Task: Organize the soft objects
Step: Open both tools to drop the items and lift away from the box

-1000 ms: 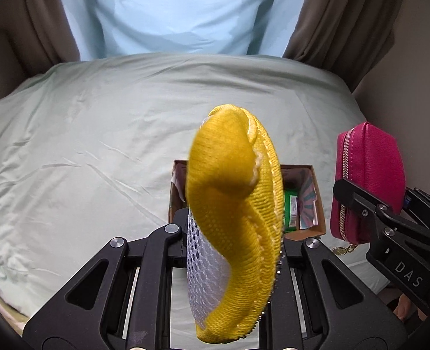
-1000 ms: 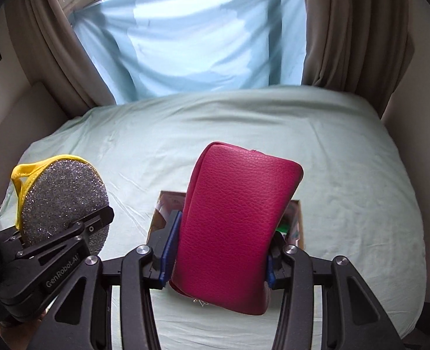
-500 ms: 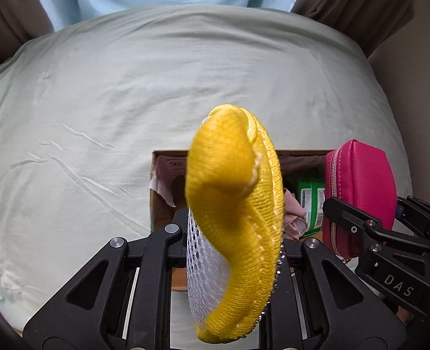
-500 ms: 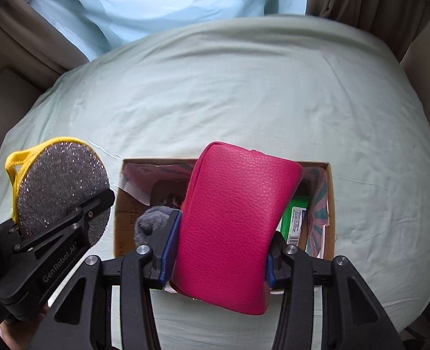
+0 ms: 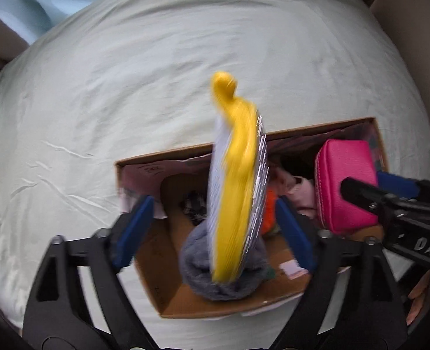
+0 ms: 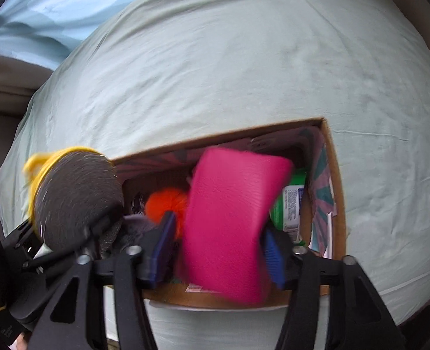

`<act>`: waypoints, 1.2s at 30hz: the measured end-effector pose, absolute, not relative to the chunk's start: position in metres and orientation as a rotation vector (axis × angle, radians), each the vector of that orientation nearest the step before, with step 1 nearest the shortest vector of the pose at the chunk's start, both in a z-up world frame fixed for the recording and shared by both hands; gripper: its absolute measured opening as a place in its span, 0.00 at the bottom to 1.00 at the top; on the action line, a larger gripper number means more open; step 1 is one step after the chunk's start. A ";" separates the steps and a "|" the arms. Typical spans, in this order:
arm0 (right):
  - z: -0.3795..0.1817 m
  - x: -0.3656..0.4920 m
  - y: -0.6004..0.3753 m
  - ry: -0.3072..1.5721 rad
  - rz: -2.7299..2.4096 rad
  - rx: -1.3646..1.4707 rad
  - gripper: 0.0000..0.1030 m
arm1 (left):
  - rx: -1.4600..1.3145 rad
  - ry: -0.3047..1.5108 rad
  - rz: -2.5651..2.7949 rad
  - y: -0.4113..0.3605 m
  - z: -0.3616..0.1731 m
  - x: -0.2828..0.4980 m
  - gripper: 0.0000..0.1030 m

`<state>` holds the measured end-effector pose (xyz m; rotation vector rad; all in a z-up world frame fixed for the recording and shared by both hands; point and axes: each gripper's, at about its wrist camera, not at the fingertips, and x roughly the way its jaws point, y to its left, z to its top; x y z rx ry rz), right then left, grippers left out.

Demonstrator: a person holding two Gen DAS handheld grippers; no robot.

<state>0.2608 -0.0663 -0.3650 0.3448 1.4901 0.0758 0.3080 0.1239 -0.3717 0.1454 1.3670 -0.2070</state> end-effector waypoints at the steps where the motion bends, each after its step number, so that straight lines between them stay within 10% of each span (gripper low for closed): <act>1: -0.362 0.261 -0.072 1.473 0.062 0.346 0.77 | 0.158 1.356 -0.190 0.127 -0.370 0.307 1.00; 2: -0.359 0.261 -0.076 1.457 0.061 0.359 1.00 | 0.125 1.349 -0.212 0.132 -0.369 0.307 1.00; 20: -0.324 0.238 -0.085 1.375 0.098 0.301 1.00 | 0.071 1.321 -0.176 0.148 -0.347 0.271 1.00; 36: -0.102 0.154 -0.127 0.955 0.193 0.108 1.00 | -0.080 0.979 -0.126 0.123 -0.120 0.168 1.00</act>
